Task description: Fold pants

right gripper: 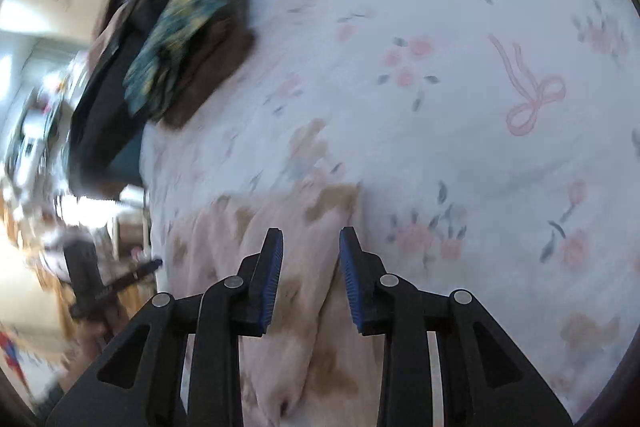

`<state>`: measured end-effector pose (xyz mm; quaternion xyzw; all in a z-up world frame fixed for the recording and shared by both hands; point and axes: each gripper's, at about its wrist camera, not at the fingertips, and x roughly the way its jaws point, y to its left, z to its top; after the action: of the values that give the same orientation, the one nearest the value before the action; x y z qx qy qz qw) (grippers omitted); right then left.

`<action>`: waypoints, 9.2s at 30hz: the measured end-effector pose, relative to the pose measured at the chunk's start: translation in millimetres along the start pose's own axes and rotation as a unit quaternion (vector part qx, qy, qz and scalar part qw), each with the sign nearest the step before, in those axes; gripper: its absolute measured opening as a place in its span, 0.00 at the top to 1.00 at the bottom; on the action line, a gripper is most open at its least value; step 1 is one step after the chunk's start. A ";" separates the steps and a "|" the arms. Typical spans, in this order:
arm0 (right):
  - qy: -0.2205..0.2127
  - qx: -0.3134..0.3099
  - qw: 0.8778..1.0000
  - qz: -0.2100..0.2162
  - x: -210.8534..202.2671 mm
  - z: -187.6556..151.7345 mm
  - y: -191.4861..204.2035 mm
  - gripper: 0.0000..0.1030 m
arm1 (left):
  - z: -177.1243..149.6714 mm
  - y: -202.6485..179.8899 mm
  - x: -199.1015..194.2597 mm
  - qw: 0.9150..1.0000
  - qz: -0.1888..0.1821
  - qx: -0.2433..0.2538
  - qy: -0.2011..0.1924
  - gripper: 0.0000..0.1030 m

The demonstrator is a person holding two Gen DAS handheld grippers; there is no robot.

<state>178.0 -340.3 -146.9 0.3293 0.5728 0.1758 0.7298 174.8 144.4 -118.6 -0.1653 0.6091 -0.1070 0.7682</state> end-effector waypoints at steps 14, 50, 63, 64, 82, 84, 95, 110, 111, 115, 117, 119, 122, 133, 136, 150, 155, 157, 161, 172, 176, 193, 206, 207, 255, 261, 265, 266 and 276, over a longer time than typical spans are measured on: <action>-0.001 -0.084 0.996 -0.037 24.4 9.9 10.3 1.00 | 29.3 -22.7 36.3 0.998 0.019 0.052 -0.013 0.99; 0.039 -0.004 0.999 -0.018 -7.4 -120.8 28.8 0.62 | -111.1 -59.6 -2.2 0.996 -0.015 -0.075 0.041 0.65; 0.029 -0.030 0.999 -0.023 -31.6 -148.4 28.7 1.00 | -124.1 -57.5 -22.8 0.998 0.044 -0.023 0.030 1.00; 0.033 -0.025 0.999 -0.033 -29.6 -150.5 24.6 1.00 | -124.8 -55.4 -22.0 0.998 0.053 -0.021 0.033 1.00; 0.043 -0.150 0.987 -0.036 17.8 -146.4 84.1 0.95 | -132.5 -127.2 6.9 0.995 0.060 0.078 -0.014 0.69; 0.084 -0.143 0.985 -0.050 43.1 -152.2 75.4 0.95 | -134.1 -124.7 31.4 0.995 0.062 0.071 0.032 0.68; 0.082 -0.046 0.989 -0.113 8.8 -146.2 16.5 0.95 | -147.4 -107.3 11.5 0.991 0.092 0.075 0.060 0.65; -0.010 -0.044 0.999 -0.025 -72.7 -93.1 22.2 0.41 | -80.8 -45.7 -60.1 0.993 0.114 0.035 -0.013 0.22; -0.009 -0.048 0.998 -0.026 -70.2 -82.1 21.3 0.41 | -71.3 -40.4 -57.6 0.993 0.110 0.030 -0.014 0.22; 0.014 -0.075 0.997 -0.028 -51.2 -49.6 19.9 0.41 | -24.1 -6.4 -49.8 0.997 0.079 0.003 -0.021 0.22; 0.024 -0.091 0.995 -0.029 -37.6 -33.5 19.3 0.41 | -3.2 2.9 -39.5 0.997 0.074 0.012 -0.022 0.22; 0.031 -0.103 0.994 -0.023 -26.2 -21.8 19.6 0.41 | 11.2 6.9 -30.2 0.998 0.062 0.027 -0.020 0.22; 0.040 -0.115 0.992 -0.019 -7.2 -4.1 18.6 0.41 | 24.7 0.6 -7.5 0.997 0.045 0.067 0.009 0.22; 0.080 -0.160 0.982 -0.065 54.2 18.0 15.6 0.71 | 33.4 -32.8 51.2 0.985 0.047 0.155 0.055 0.92; 0.090 -0.171 0.980 -0.046 55.5 16.0 20.8 0.97 | 31.4 -39.5 44.8 0.985 0.000 0.166 0.052 0.96; -0.024 -0.246 0.965 -0.085 4.5 80.1 81.6 0.99 | 95.3 -65.1 -4.6 0.975 0.041 0.205 -0.077 0.96; -0.011 -0.296 0.950 -0.100 4.5 62.4 86.4 0.99 | 74.8 -78.6 -11.5 0.949 0.065 0.288 -0.113 0.96; -0.029 -0.312 0.946 -0.084 -10.0 48.8 84.5 0.99 | 63.7 -75.0 -22.3 0.946 0.050 0.293 -0.128 0.96; -0.047 -0.328 0.942 -0.044 -34.5 23.5 84.6 0.99 | 37.9 -72.2 -48.3 0.940 0.017 0.308 -0.143 0.96; 0.059 -0.392 0.918 -0.019 -42.1 -80.3 71.8 0.99 | -76.9 -72.1 -50.9 0.888 0.021 0.453 -0.074 0.95; 0.129 -0.399 0.905 -0.064 -15.3 -103.7 59.4 0.93 | -107.8 -62.7 -14.9 0.872 0.078 0.484 0.008 0.80; -0.048 -0.102 0.994 -0.003 -48.2 -48.5 54.2 0.56 | -29.5 -82.6 -37.6 0.993 0.000 0.112 -0.030 0.54; 0.089 -0.205 0.958 -0.177 42.3 -111.9 70.3 0.90 | -103.8 -99.8 32.9 0.975 0.101 0.195 0.025 0.39; 0.099 -0.209 0.952 -0.200 40.6 -110.3 62.7 0.90 | -104.4 -95.5 30.6 0.975 0.109 0.194 0.025 0.31; 0.036 -0.206 0.974 -0.091 22.3 -70.2 55.6 0.99 | -68.4 -87.9 16.3 0.989 0.079 0.119 -0.028 0.58; 0.017 -0.129 0.973 -0.189 -0.1 -51.1 -4.4 1.00 | -76.5 -59.0 20.1 0.985 0.137 0.106 -0.028 0.56; -0.018 -0.076 0.981 -0.177 -38.7 -48.3 -21.1 0.96 | -90.1 -25.7 -3.7 0.983 0.175 -0.003 -0.048 0.56; -0.029 -0.074 0.983 -0.163 -46.0 -49.0 -16.3 0.96 | -96.2 -23.9 -12.1 0.984 0.164 -0.033 -0.057 0.56; -0.057 0.050 0.991 0.110 -55.1 -149.5 21.0 0.27 | -195.6 -71.0 -26.9 0.975 0.013 -0.178 -0.132 0.08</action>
<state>22.7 -318.3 -111.8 0.4361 0.4984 0.2069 0.7201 -18.9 64.6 -106.9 -0.3040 0.5136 0.0359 0.8016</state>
